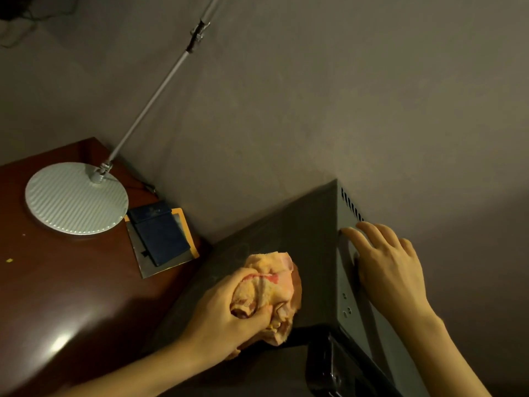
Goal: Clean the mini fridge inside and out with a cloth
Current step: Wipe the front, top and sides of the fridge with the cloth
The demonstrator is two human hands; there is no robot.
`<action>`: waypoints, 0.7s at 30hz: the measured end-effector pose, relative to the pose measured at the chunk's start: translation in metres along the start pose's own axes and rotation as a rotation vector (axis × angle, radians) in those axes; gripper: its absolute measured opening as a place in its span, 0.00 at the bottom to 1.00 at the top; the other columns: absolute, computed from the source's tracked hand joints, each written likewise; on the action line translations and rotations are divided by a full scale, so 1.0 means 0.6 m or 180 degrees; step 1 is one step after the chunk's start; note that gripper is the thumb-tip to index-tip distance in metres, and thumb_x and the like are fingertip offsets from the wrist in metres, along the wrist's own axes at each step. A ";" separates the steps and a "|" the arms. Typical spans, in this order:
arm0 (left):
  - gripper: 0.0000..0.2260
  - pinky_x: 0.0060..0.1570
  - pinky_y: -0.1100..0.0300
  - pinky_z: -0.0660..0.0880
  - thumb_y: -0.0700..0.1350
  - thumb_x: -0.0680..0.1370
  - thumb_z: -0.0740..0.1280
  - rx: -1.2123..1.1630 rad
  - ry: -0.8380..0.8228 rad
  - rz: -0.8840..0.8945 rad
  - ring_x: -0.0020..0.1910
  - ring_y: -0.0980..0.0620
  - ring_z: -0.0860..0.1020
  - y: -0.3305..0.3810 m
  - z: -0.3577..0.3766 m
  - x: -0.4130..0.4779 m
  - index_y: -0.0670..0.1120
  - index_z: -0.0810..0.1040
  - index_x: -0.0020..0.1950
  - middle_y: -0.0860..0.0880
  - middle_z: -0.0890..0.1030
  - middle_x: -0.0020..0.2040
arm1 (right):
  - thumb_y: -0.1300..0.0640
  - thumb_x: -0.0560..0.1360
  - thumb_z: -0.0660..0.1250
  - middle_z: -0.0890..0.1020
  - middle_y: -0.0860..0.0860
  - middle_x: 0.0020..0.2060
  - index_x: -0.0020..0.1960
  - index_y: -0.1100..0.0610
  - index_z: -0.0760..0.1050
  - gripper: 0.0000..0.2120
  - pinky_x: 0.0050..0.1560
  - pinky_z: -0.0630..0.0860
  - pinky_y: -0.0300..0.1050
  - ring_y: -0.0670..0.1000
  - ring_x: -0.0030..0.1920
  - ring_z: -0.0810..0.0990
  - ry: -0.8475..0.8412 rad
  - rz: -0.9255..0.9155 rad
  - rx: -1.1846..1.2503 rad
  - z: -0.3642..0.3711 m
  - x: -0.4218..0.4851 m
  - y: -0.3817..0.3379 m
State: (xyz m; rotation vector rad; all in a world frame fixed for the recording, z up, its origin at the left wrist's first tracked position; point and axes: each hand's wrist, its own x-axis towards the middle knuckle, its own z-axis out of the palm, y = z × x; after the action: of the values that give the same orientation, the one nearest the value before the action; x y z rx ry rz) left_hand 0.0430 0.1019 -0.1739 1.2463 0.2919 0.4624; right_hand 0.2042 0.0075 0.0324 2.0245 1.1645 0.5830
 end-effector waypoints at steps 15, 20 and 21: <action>0.29 0.66 0.57 0.68 0.56 0.72 0.72 0.0337 0.0002 -0.0346 0.64 0.55 0.72 -0.031 0.041 0.343 0.54 0.68 0.71 0.56 0.74 0.66 | 0.63 0.57 0.81 0.78 0.57 0.59 0.65 0.54 0.74 0.37 0.47 0.77 0.58 0.62 0.59 0.77 -0.0201 0.0021 -0.0008 0.099 0.168 0.084; 0.28 0.62 0.61 0.66 0.52 0.73 0.72 -0.0022 -0.0048 -0.0464 0.63 0.56 0.72 -0.048 0.058 0.448 0.51 0.68 0.71 0.52 0.74 0.66 | 0.63 0.57 0.81 0.77 0.57 0.61 0.66 0.54 0.74 0.38 0.50 0.76 0.59 0.63 0.61 0.76 -0.0261 0.0037 -0.0053 0.136 0.201 0.108; 0.28 0.60 0.62 0.66 0.52 0.74 0.71 -0.0025 -0.0047 -0.0501 0.63 0.55 0.72 -0.050 0.057 0.460 0.50 0.68 0.71 0.52 0.73 0.67 | 0.63 0.57 0.80 0.77 0.57 0.62 0.66 0.54 0.73 0.39 0.50 0.76 0.59 0.63 0.61 0.75 -0.0278 0.0032 -0.0054 0.141 0.203 0.111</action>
State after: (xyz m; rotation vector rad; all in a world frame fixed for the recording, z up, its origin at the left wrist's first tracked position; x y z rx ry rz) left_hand 0.3045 0.2005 -0.1819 1.2084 0.3724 0.3188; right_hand 0.3576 0.0613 0.0330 2.0218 1.0949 0.5028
